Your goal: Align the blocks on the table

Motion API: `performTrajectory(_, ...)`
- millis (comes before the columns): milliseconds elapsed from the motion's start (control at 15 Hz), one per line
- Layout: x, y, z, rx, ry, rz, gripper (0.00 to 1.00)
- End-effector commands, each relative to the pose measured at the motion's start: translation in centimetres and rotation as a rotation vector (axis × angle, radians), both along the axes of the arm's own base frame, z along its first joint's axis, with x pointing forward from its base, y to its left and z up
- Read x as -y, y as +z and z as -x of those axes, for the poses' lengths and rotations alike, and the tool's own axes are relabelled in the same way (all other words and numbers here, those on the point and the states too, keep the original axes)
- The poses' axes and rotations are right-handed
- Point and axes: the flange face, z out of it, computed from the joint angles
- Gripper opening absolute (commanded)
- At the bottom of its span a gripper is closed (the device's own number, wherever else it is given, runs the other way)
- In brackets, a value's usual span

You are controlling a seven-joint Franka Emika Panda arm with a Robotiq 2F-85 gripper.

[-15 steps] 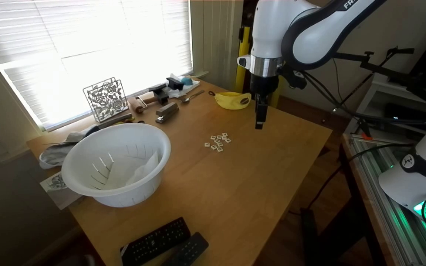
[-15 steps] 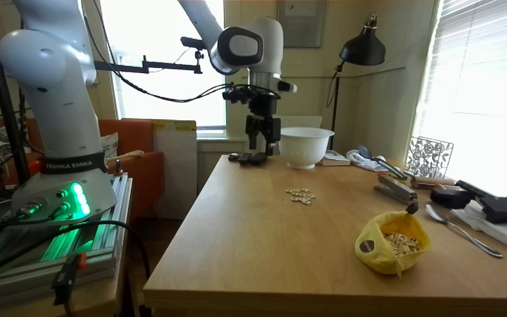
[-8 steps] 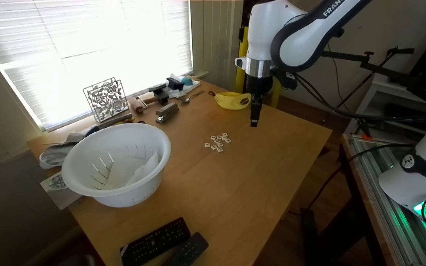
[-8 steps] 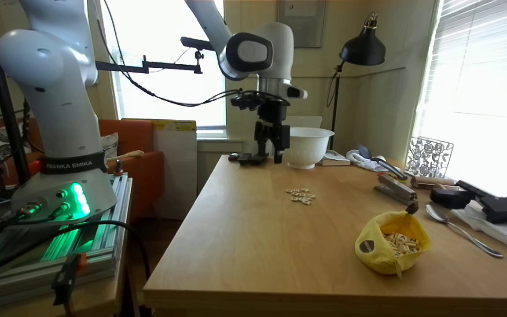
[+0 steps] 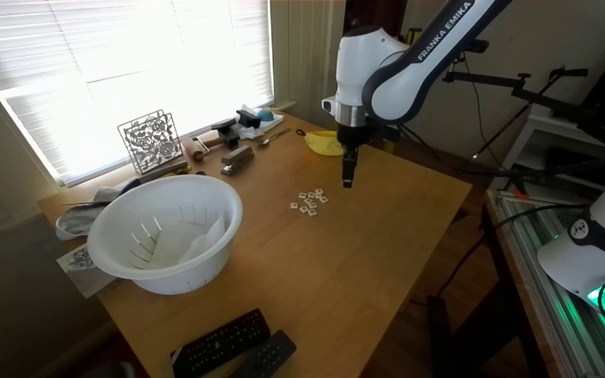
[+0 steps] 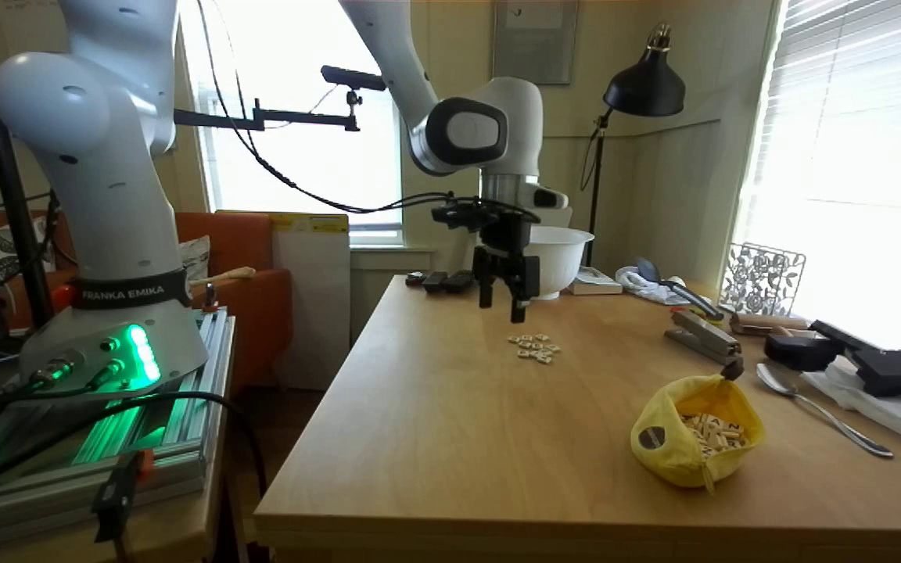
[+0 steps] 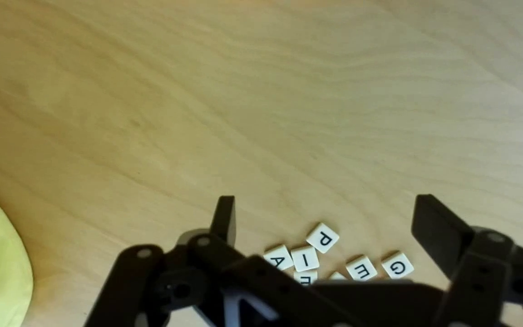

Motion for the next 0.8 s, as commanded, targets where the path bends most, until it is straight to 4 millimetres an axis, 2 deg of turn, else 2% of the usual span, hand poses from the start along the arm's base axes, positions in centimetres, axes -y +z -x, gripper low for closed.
performTrajectory(0, 1.0, -1.7, -1.3, 0.016, 0.031, 0.015, 0.74)
performTrajectory(600, 0.8, -3.5, -1.7, 0.077, 0.085, 0.010, 0.08)
performTrajectory(733, 0.6, -3.8, -1.9, 0.087, 0.096, 0.013, 0.00)
